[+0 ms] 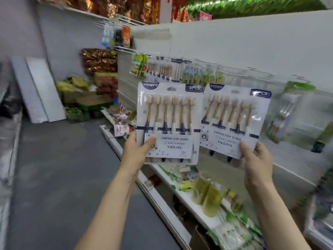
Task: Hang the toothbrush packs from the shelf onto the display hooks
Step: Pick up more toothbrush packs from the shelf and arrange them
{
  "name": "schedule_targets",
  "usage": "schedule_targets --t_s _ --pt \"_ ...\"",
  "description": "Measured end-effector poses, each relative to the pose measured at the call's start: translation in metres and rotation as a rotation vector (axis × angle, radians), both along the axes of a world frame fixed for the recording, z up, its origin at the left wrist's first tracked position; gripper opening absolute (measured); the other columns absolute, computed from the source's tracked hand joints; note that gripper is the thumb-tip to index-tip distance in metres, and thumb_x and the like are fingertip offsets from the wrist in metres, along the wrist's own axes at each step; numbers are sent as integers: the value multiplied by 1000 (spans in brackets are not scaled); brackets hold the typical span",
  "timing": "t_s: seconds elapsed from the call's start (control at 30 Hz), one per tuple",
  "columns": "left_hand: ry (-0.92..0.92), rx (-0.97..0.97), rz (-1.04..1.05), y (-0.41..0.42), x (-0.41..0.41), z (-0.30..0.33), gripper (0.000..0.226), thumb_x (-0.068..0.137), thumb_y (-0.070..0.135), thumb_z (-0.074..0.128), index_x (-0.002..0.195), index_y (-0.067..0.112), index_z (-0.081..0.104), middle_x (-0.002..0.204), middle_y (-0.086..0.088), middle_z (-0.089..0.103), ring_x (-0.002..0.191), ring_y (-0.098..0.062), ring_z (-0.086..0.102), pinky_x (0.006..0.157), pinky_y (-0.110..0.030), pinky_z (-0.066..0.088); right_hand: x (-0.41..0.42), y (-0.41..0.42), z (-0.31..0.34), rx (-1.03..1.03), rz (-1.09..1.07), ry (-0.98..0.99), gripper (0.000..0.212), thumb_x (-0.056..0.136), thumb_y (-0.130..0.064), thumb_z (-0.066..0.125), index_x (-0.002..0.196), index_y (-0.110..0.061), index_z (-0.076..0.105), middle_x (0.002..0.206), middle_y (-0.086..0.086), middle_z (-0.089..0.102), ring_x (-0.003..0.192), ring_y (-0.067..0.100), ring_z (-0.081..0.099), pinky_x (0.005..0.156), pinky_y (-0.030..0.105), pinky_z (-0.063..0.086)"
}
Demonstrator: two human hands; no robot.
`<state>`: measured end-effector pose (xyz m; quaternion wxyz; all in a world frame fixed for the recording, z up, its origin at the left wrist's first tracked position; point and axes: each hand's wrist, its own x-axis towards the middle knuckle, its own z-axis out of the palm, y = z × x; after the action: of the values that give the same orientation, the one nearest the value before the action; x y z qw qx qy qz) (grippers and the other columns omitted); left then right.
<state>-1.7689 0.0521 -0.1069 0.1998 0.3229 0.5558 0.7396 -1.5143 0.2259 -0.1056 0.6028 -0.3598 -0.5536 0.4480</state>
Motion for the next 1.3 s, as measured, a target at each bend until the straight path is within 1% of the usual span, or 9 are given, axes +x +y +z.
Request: schedule_targets --t_s 0.17,0.3,0.5,0.7,0.83,0.97,1.03,1.17,1.3 --pt "2 -6 107 20 -101 -6 25 90 11 69 114 13 60 102 3 73 83 -1 71 65 -13 53 -127 47 -9 -42 161 67 33 96 -13 65 128 -7 61 116 9 72 100 18 70 82 25 59" --pt "10 -13 170 60 -195 3 19 89 9 70 103 18 60 97 4 73 82 -6 71 64 -14 53 -238 94 -5 -61 260 108 27 96 -12 64 123 -11 61 107 -1 72 85 3 71 67 15 55" --pt "32 -45 195 130 -323 35 22 88 14 72 106 18 61 101 2 74 89 -10 72 73 -22 55 -382 167 23 -64 327 124 27 96 -9 63 123 -9 60 104 0 73 80 2 72 66 15 56" --pt "-35 -72 219 174 -443 15 20 91 15 69 108 17 59 103 -3 73 93 -19 71 77 -34 56 -501 226 18 -101 316 61 31 95 -10 65 126 -6 60 109 6 72 86 9 73 63 18 56" --pt "-39 -38 138 217 -533 8 17 94 14 64 109 20 59 103 3 73 92 -11 70 72 -26 54 -581 259 17 -102 259 47 30 94 -12 66 124 -7 63 110 7 74 92 15 73 65 21 57" --pt "23 -25 -5 267 -624 9 25 95 17 62 120 19 59 110 4 72 102 -11 68 79 -25 53 -653 282 17 -85 151 52 21 96 -16 66 116 -10 66 93 0 76 79 21 68 58 30 50" --pt "43 -11 -85 292 -665 15 25 96 16 61 120 19 59 107 5 73 99 -7 69 76 -21 54 -685 290 18 -77 98 73 16 96 -16 65 111 -11 66 87 -3 77 77 19 69 59 28 51" --pt "46 -8 -216 342 -724 29 22 95 13 61 117 17 60 104 1 75 93 -9 71 71 -19 54 -730 306 33 -86 -19 90 19 95 -17 66 114 -17 65 98 -6 78 90 11 74 76 28 54" --pt "55 1 -314 387 -751 37 18 94 16 62 112 18 60 101 0 74 94 -11 71 69 -18 52 -749 329 47 -91 -108 101 16 95 -15 66 111 -17 64 100 -1 77 91 15 74 76 30 56"
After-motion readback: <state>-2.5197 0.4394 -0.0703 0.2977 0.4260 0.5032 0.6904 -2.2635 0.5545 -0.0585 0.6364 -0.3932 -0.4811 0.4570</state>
